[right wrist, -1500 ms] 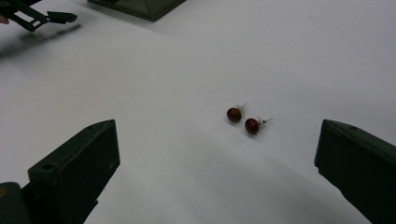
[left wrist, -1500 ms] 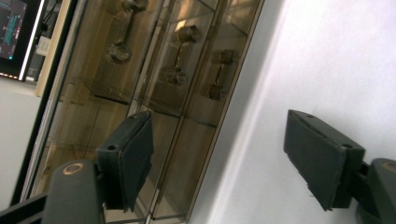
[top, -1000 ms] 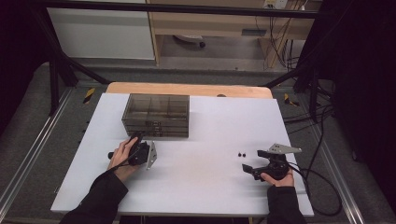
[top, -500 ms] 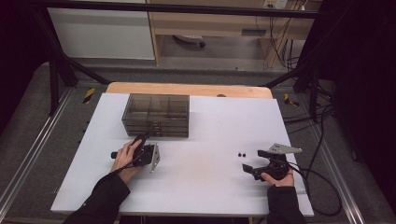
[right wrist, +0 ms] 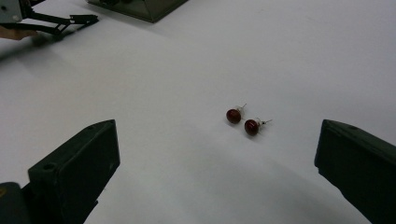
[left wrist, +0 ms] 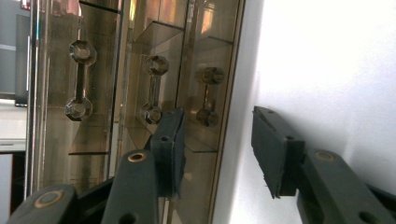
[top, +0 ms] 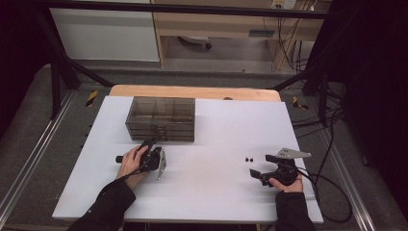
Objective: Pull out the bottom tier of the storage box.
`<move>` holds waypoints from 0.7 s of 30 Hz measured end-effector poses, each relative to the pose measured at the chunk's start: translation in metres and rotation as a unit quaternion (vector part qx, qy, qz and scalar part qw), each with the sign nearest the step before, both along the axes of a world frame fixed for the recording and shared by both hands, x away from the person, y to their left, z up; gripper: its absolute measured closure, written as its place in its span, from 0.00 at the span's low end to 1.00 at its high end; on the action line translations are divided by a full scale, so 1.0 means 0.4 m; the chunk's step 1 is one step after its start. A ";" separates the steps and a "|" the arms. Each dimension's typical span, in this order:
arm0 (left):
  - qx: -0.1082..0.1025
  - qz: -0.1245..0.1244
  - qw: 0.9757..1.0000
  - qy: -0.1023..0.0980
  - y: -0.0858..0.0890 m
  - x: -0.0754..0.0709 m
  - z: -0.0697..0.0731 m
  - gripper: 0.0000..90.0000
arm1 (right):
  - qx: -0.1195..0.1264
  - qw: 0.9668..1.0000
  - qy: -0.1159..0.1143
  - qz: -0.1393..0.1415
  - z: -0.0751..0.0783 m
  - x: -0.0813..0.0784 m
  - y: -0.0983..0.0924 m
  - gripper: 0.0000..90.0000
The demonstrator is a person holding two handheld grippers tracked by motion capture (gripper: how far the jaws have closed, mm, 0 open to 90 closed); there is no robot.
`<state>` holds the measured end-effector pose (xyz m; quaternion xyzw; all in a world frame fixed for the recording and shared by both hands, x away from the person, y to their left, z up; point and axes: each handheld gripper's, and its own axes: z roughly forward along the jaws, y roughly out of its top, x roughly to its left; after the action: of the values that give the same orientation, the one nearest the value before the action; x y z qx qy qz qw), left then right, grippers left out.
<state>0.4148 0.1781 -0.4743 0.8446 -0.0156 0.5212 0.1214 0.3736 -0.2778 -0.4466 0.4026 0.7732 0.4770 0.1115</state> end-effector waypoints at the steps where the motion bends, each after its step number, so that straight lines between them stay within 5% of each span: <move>1: 0.005 0.000 1.000 -0.006 -0.002 0.001 -0.004 0.64 | 0.000 1.000 0.000 0.000 0.000 0.000 0.000 0.01; 21: 0.047 0.004 0.997 -0.056 -0.013 0.011 -0.036 0.76 | 0.000 1.000 -0.001 0.000 0.000 0.000 0.000 0.01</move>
<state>0.4190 0.1731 -0.4889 0.8187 -0.0433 0.5672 0.0783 0.3736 -0.2778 -0.4465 0.4025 0.7731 0.4773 0.1121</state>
